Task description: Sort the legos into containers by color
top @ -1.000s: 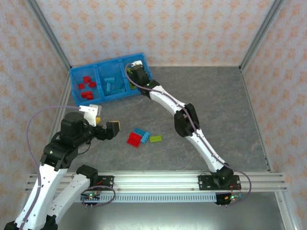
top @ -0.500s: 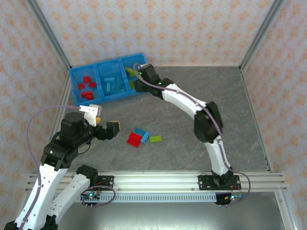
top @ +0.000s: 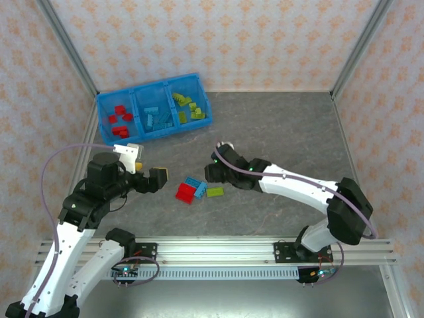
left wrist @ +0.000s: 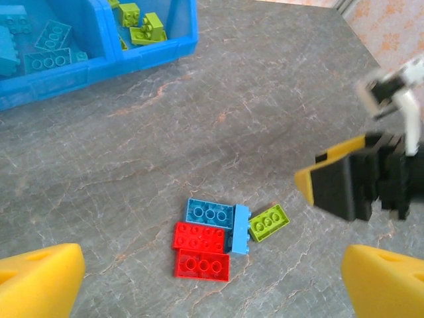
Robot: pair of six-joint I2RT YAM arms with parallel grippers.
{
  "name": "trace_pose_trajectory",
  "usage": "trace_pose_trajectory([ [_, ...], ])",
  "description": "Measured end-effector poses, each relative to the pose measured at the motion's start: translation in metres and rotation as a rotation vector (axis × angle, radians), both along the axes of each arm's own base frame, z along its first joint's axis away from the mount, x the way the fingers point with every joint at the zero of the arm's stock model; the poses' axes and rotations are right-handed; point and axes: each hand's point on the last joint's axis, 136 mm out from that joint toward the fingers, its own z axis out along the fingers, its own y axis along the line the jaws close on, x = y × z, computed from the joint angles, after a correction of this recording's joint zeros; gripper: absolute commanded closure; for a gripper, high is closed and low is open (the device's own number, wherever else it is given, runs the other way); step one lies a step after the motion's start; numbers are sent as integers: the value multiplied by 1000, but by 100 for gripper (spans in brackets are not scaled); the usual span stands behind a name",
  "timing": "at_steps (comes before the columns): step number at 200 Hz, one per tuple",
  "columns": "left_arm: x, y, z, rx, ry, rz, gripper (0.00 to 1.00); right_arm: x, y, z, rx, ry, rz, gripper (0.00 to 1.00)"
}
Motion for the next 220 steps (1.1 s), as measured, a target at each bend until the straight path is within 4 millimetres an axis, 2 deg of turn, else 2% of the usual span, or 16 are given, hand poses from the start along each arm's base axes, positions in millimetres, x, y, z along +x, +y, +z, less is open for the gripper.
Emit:
trace_pose_trajectory([
  [38,2,-4,-5,-3,27,-15,0,-24,11,-45,-70,121,20,14],
  [69,2,-4,-5,-3,28,-15,0,-31,11,-81,-146,187,36,16],
  [89,2,-4,-5,-3,25,-15,0,-32,9,-95,-177,209,38,17],
  [109,2,-4,-5,-4,25,-14,0,-33,8,-101,-192,218,41,18],
  [138,2,-4,-5,-3,25,-15,0,-29,14,-100,-181,206,48,22],
  [177,2,-3,-5,-3,25,-14,0,-25,12,-103,-224,204,37,34],
  [198,2,-3,-4,-3,25,-14,0,-24,13,-102,-223,196,34,44],
  [220,2,-3,-4,-3,25,-14,0,-18,17,-98,-204,167,27,46],
])
